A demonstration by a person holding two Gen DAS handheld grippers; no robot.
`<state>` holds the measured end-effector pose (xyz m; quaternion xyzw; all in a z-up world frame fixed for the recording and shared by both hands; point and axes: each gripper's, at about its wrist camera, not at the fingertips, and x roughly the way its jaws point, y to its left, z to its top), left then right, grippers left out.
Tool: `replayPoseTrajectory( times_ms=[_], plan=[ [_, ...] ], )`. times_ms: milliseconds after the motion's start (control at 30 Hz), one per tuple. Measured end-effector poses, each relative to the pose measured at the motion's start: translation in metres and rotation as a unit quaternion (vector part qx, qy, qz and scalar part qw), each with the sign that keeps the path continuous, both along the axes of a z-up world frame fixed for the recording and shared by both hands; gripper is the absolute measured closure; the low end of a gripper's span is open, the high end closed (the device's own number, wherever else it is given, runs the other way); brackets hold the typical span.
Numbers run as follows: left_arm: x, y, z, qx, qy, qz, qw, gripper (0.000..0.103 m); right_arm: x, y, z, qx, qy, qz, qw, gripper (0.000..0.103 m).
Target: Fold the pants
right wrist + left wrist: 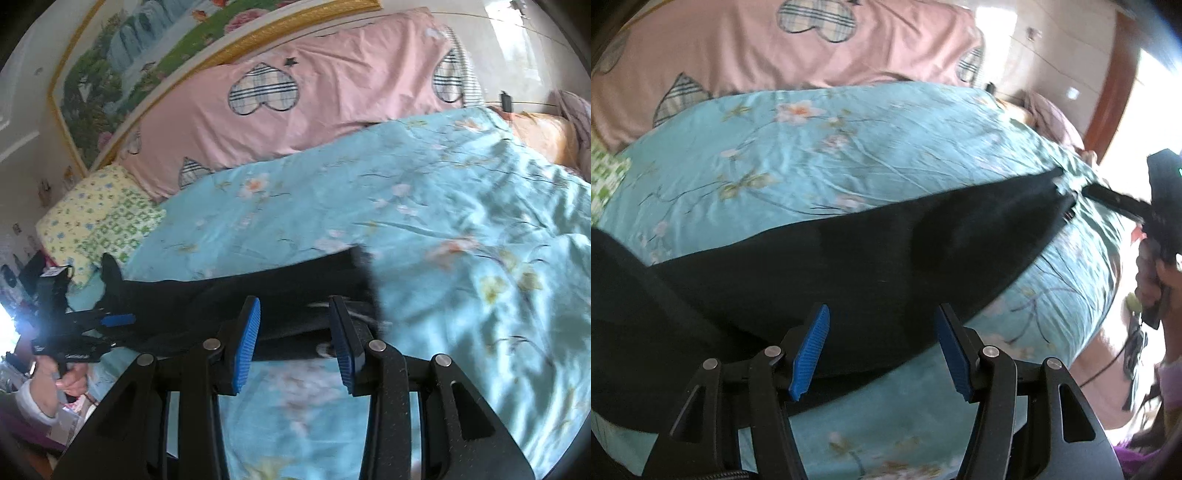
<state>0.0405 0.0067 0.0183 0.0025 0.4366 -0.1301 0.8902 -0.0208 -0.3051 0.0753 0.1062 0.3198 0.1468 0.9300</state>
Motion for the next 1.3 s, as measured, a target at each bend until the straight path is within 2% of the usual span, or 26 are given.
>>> replayPoseTrajectory(
  times_ms=[400,700,967,1067,1300],
  plan=[
    [0.000,0.069,0.019,-0.013,-0.013,0.104,0.9944,0.040,0.021,0.082,-0.012,0.023,0.010,0.089,0.996,0.063],
    [-0.003,0.131,0.032,-0.022,-0.010,0.193,0.9810,0.035,0.036,0.138,-0.011,0.024,0.012,0.149,0.988,0.060],
    [0.005,0.179,0.043,-0.039,0.017,0.264,0.9635,0.032,0.048,0.192,-0.016,0.022,0.018,0.203,0.979,0.057],
    [0.016,0.188,0.050,-0.030,0.033,0.279,0.9592,0.032,0.052,0.216,-0.017,0.010,0.019,0.230,0.973,0.056],
    [0.051,0.201,0.053,-0.014,0.104,0.297,0.9490,0.031,0.061,0.271,-0.032,-0.005,0.034,0.301,0.953,0.050]
  ],
)
